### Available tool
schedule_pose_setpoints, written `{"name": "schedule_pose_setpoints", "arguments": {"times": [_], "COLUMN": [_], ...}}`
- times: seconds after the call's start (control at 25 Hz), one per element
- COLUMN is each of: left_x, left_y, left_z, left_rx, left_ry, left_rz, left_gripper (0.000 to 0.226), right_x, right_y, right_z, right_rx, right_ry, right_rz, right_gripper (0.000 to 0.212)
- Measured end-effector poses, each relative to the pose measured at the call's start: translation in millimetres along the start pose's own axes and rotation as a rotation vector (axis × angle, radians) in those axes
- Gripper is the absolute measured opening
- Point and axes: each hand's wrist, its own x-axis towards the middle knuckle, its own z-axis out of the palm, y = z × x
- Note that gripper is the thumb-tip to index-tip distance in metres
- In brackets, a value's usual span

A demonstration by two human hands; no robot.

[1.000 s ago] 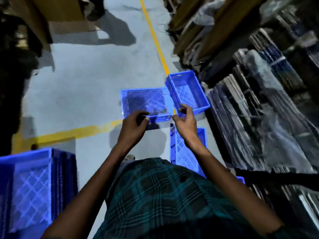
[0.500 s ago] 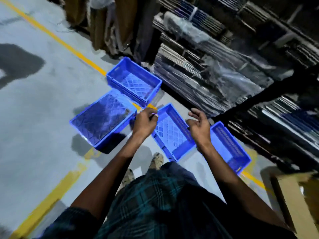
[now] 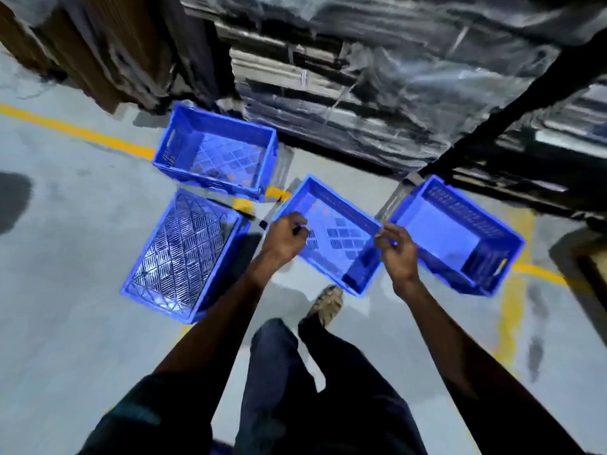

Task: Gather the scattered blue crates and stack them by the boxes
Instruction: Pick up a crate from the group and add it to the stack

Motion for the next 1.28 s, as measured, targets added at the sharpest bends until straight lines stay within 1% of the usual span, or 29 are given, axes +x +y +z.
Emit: {"name": "schedule_pose_setpoints", "arguments": {"times": [0.08, 0.16, 0.2, 0.28, 0.36, 0.48, 0.56, 0.68, 0.76, 0.8, 0.88, 1.0, 1.08, 1.2, 1.28], "left_x": [46.4, 82.9, 105.8, 153.8, 198.6, 263.3, 303.0, 345.3, 365.6, 375.1, 393.3, 404.4, 403.1, 407.2, 414.2], "left_y": [-19.5, -45.7, -60.4, -94.5, -134.2, -192.4, -222.4, -253.6, -270.7, -279.2, -287.9, -291.9, -293.2, -289.1, -290.7], "left_z": [22.5, 44.0, 60.1, 93.3, 121.7, 160.7, 185.8, 203.4, 211.5, 217.0, 225.6, 232.8, 238.2, 247.2, 249.2], "left_rx": [-0.051, -0.086, -0.073, 0.023, 0.142, 0.243, 0.371, 0.546, 0.661, 0.754, 0.881, 0.957, 1.005, 0.984, 0.877], "left_ry": [-0.042, -0.083, -0.128, -0.204, -0.247, -0.252, -0.263, -0.244, -0.177, -0.155, -0.14, -0.143, -0.111, 0.002, 0.116], "left_rz": [-0.045, -0.121, -0.141, -0.122, -0.075, -0.052, -0.044, 0.021, 0.122, 0.158, 0.158, 0.105, 0.129, 0.147, 0.043], "left_gripper": [0.009, 0.011, 0.012, 0.011, 0.01, 0.005, 0.024, 0.057, 0.06, 0.06, 0.065, 0.075, 0.078, 0.087, 0.093], "right_x": [38.1, 67.2, 84.2, 113.4, 140.8, 182.5, 208.3, 244.1, 263.3, 271.3, 282.5, 288.1, 288.6, 293.1, 298.0], "right_y": [32.6, 67.1, 91.5, 147.8, 206.0, 272.6, 314.7, 364.3, 394.4, 407.4, 424.9, 430.0, 430.3, 434.1, 437.1], "right_z": [6.7, 18.0, 24.4, 38.9, 54.0, 66.5, 67.4, 64.4, 62.7, 65.8, 74.6, 86.2, 87.1, 84.5, 84.7], "right_rx": [0.06, 0.089, 0.085, 0.045, 0.02, -0.041, -0.081, -0.1, -0.126, -0.108, -0.04, -0.036, -0.069, -0.129, -0.157], "right_ry": [0.017, 0.051, 0.085, 0.17, 0.243, 0.337, 0.396, 0.504, 0.517, 0.493, 0.446, 0.472, 0.493, 0.476, 0.476], "right_rz": [0.093, 0.136, 0.162, 0.221, 0.336, 0.502, 0.582, 0.592, 0.626, 0.67, 0.737, 0.76, 0.758, 0.776, 0.766], "right_gripper": [0.02, 0.018, 0.019, 0.026, 0.035, 0.046, 0.054, 0.06, 0.064, 0.064, 0.06, 0.058, 0.057, 0.052, 0.047]}}
